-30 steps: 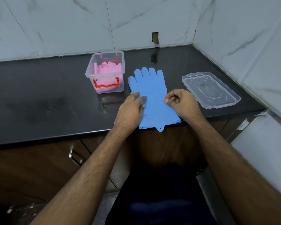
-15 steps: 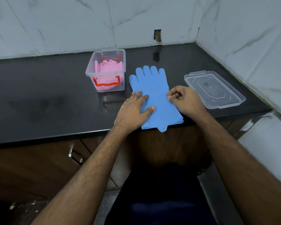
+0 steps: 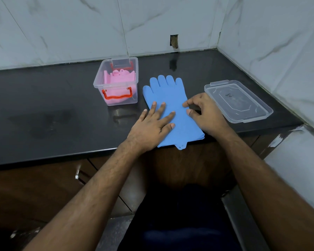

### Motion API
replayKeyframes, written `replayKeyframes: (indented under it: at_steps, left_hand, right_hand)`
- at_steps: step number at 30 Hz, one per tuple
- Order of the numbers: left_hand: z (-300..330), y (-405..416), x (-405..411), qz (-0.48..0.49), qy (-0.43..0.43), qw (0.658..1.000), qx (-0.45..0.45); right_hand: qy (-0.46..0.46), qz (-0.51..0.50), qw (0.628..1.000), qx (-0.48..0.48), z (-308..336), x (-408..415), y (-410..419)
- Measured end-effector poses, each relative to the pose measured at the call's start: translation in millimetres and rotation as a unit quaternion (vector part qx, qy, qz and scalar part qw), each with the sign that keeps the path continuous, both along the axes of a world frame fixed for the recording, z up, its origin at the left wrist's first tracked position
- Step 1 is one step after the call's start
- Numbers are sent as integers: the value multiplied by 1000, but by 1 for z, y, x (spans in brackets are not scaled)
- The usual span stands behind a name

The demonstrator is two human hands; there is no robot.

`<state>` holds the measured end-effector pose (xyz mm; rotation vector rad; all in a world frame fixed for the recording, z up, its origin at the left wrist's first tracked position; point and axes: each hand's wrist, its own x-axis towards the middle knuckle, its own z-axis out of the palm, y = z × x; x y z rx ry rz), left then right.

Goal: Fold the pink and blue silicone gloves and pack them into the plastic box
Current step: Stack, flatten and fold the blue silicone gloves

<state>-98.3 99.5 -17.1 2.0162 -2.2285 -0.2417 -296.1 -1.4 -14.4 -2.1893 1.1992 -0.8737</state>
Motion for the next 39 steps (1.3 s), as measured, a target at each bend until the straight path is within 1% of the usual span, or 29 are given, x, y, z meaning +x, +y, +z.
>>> replayKeyframes:
  at_steps: [3, 6, 8, 11, 16, 18, 20, 21, 23, 25, 27, 30, 34, 39]
  left_hand:
    - [2, -3, 7, -20, 5, 1000, 2]
    - [5, -9, 17, -36, 13, 999, -17]
    - [8, -13, 22, -42, 18, 998, -37]
    - [11, -20, 27, -53, 60, 995, -65]
    - [10, -33, 30, -55, 127, 987, -84]
    - [11, -41, 29, -40, 175, 978, -106]
    - [12, -49, 29, -26, 219, 968, -121]
    - [11, -51, 29, -24, 222, 967, -122]
    - [8, -53, 30, -15, 192, 973, -125]
    - [3, -55, 30, 2, 143, 981, -132]
    - [-1, -57, 31, 15, 110, 987, -118]
    - [-4, -62, 35, 4, 71, 992, -107]
    - [-5, -66, 35, -5, 87, 993, -82]
    - [-3, -71, 37, 18, 72, 991, -108]
  right_hand:
    - [54, 62, 997, -14, 4, -2, 1]
    - [116, 100, 988, 17, 7, -2, -4]
    - [126, 103, 986, 39, 9, 0, -10]
    - [136, 89, 985, 51, 10, 3, -21]
    - [204, 70, 976, 42, 7, 13, -40]
    - [185, 72, 979, 48, 6, 15, -45]
    - [115, 76, 989, 46, 4, 16, -50]
    - [78, 81, 993, 32, 2, 16, -53]
    - [44, 93, 995, -5, -2, 19, -63]
    - [59, 96, 993, -31, -3, 25, -71]
    - [80, 102, 991, -44, -2, 34, -81]
    - [74, 114, 990, -39, -1, 45, -94]
    - [38, 98, 994, 17, 3, 55, -107]
    - [81, 85, 993, 32, 2, 60, -116]
